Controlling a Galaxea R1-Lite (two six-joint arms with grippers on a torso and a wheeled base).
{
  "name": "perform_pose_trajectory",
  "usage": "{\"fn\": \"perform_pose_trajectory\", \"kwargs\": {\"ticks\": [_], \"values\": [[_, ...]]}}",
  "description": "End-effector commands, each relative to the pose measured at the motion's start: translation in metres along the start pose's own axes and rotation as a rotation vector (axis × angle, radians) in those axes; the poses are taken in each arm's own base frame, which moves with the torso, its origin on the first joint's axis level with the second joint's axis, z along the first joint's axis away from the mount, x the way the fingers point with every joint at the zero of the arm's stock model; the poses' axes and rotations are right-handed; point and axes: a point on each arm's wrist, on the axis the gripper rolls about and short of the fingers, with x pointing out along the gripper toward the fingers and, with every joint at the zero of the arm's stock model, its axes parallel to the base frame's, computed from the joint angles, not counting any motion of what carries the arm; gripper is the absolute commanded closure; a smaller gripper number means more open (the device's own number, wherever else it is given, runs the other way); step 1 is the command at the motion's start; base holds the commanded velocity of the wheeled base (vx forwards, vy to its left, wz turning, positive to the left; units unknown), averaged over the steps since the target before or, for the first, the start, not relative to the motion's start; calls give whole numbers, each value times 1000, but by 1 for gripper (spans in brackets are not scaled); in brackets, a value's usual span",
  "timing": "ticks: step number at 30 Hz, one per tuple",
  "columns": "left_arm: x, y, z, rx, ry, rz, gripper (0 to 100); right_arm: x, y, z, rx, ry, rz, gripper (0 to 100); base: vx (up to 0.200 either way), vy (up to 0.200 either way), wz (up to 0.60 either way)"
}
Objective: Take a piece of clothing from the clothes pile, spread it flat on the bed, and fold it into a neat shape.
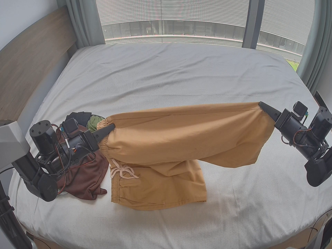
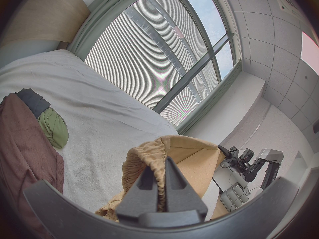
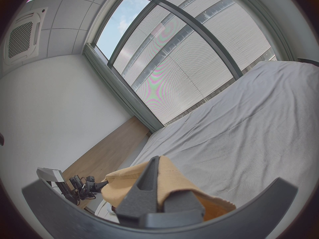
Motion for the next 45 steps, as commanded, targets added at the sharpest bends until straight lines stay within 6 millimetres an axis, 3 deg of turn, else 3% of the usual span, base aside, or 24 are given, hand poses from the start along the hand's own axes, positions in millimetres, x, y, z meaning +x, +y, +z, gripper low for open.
{"fn": "perform_pose_trajectory", "kwargs": {"ticks": [1,13,33,45], "values": [[0,0,0,-1,0,1,100,-1,-4,0,1,3,-8,100,0,0,0],[-1,-5,9,18,-34,-7,100,4,-12,-10,-21,32,-19,100,0,0,0],[20,15,10,24,-103,72,100,63,-49,-19,-46,-1,15,100,0,0,0],[34,30,4,21,-114,98,100,83,-65,-26,-53,-14,24,100,0,0,0]]}}
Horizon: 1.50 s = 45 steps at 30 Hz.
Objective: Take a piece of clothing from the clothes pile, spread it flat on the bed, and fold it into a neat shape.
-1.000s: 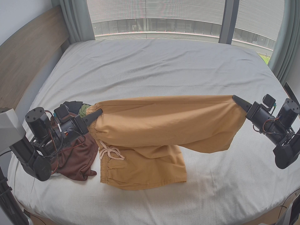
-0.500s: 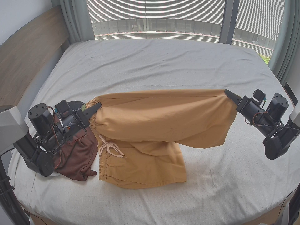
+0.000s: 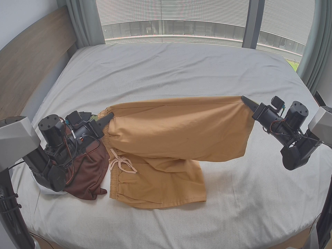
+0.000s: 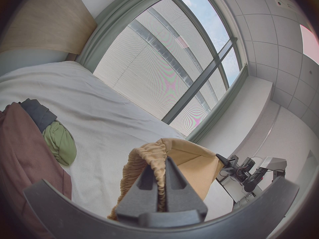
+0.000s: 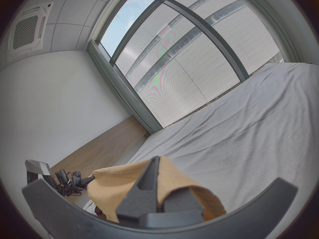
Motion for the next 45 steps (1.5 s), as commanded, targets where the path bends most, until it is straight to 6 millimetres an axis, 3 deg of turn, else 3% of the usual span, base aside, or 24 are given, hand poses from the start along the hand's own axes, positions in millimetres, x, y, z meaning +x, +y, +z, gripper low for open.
{"fn": "perform_pose_trajectory", "kwargs": {"ticks": [1,28,35,45], "values": [[11,9,-6,-2,-10,18,100,10,-12,-10,4,7,-4,100,0,0,0],[46,43,-21,5,-62,59,100,59,-60,-36,-7,-14,9,100,0,0,0],[56,57,-27,7,-74,67,100,73,-77,-51,-13,-25,14,100,0,0,0],[72,73,-28,18,-139,91,100,80,-86,-58,-21,-40,24,100,0,0,0]]}}
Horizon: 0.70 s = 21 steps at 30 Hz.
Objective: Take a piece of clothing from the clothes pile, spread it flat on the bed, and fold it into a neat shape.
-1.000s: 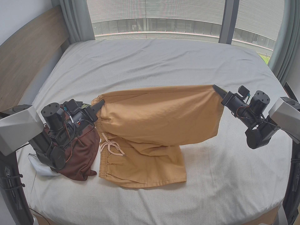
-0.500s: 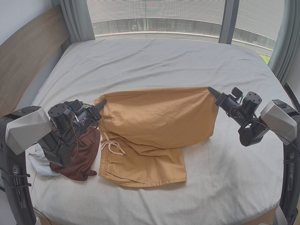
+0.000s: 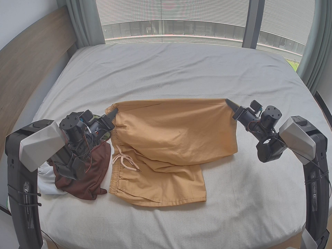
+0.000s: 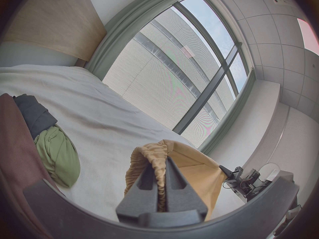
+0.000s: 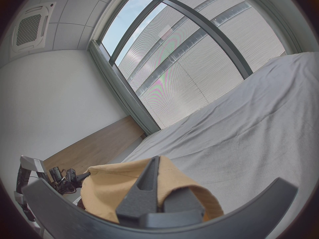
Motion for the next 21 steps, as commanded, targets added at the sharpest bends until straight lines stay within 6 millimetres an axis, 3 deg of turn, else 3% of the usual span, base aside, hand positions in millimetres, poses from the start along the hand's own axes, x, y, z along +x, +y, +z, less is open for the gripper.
{"fn": "perform_pose_trajectory", "kwargs": {"ticks": [1,19,20,21], "values": [[5,11,-8,0,-6,13,100,2,-5,-6,0,-1,-1,100,0,0,0],[8,16,-10,-5,-7,14,100,14,-2,3,-6,-9,10,100,0,0,0],[8,16,-10,-5,-7,14,100,16,-2,4,-7,-10,12,0,0,0,0],[8,16,-10,-6,-7,14,100,16,-2,5,-7,-11,13,0,0,0,0]]}}
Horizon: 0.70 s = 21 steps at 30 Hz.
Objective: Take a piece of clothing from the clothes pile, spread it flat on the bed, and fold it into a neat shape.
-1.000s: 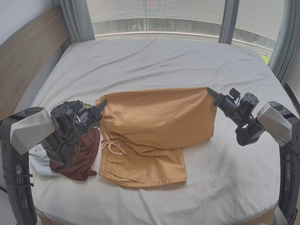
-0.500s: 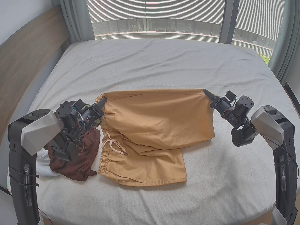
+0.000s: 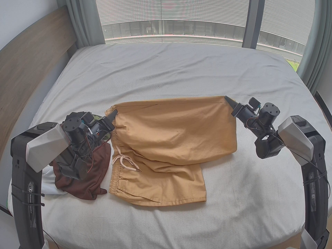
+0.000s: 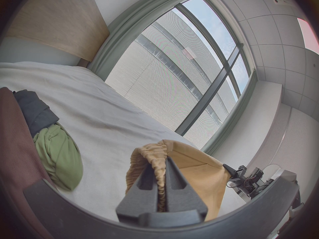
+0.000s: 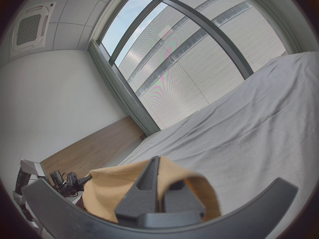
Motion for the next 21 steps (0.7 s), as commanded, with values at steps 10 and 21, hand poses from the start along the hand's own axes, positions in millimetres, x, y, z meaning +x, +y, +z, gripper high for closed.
{"fn": "perform_pose_trajectory", "kwargs": {"ticks": [10,21], "values": [[7,4,0,3,-21,-9,0,9,-7,1,-56,-22,3,0,0,0,0],[-19,-1,-6,-23,58,54,0,-48,25,-23,-48,133,-56,0,0,0,0]]}}
